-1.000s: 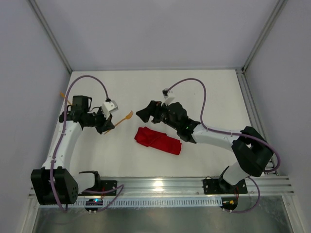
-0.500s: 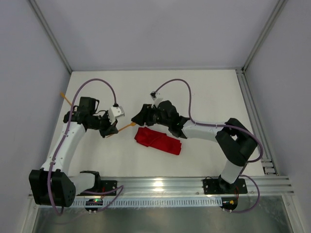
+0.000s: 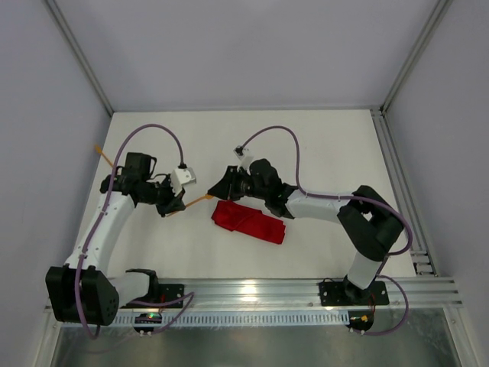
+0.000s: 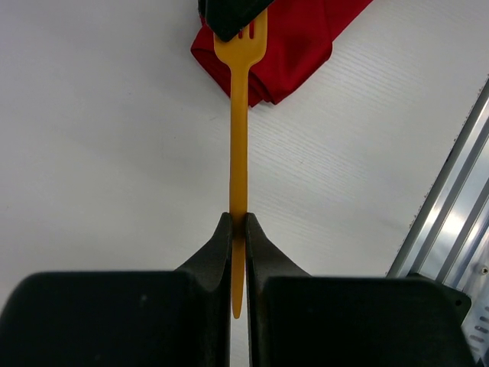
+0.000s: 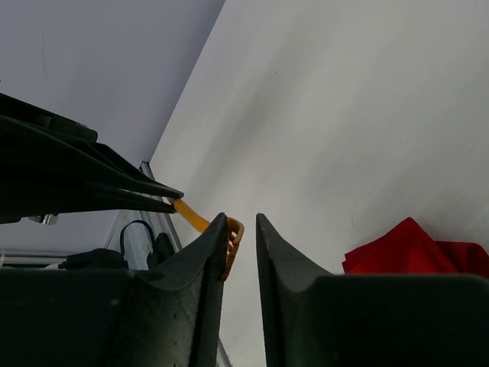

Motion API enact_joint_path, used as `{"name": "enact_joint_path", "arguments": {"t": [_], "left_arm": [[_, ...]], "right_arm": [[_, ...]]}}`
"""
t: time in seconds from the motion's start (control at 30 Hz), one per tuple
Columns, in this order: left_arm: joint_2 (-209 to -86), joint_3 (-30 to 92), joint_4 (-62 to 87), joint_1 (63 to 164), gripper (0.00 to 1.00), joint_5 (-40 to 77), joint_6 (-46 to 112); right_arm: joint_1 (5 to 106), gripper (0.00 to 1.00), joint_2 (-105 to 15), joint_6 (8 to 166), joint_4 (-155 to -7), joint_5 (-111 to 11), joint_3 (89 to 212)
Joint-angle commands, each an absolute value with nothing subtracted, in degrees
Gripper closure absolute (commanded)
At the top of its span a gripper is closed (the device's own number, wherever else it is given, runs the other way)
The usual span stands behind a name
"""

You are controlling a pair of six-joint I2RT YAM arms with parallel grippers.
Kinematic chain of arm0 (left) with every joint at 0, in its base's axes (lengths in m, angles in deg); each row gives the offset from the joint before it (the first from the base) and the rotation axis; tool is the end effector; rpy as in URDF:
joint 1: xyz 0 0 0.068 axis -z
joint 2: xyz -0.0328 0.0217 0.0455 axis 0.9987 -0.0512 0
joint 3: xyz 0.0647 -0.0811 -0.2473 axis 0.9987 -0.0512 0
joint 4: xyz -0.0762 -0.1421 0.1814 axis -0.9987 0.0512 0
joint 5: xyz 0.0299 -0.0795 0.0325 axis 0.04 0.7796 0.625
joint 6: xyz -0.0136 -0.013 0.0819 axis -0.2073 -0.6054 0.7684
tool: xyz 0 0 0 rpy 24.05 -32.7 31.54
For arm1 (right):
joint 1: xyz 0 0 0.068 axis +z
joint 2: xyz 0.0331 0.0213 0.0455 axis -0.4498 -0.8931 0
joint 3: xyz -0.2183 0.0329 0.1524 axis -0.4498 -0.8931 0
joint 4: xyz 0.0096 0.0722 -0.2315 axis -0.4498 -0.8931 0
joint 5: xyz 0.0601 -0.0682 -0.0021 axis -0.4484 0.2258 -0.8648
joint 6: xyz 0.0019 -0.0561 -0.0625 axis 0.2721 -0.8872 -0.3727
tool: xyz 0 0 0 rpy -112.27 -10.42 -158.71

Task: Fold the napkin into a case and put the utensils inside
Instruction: Pass from the left arm to the right

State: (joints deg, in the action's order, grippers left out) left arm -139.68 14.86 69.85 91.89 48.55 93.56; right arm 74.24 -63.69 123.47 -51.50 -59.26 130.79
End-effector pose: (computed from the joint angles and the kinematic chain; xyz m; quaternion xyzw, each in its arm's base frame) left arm 0.2004 -0.0629 0.2481 0.4774 0.7937 -0.2249 0.3025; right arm 0.2590 0.3150 0.2208 -0.1189 0.7783 0.5144 0.3399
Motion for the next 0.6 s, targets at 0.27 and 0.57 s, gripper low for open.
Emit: {"name": "enact_joint_path", "arguments": {"t": [0.27, 0.57], "left_arm": [[-138.40, 13.92, 68.80, 92.08, 0.52, 49.16, 95.44], [-139.19, 16.11, 61.07, 92.08, 0.30, 53.64, 83.94]], "right_arm": [[74.28, 0.97, -60.68, 125.42, -48.17, -57.72, 128.27], [72.96, 0.97, -34.95, 132.19, -57.09, -34.71, 104.28]]}}
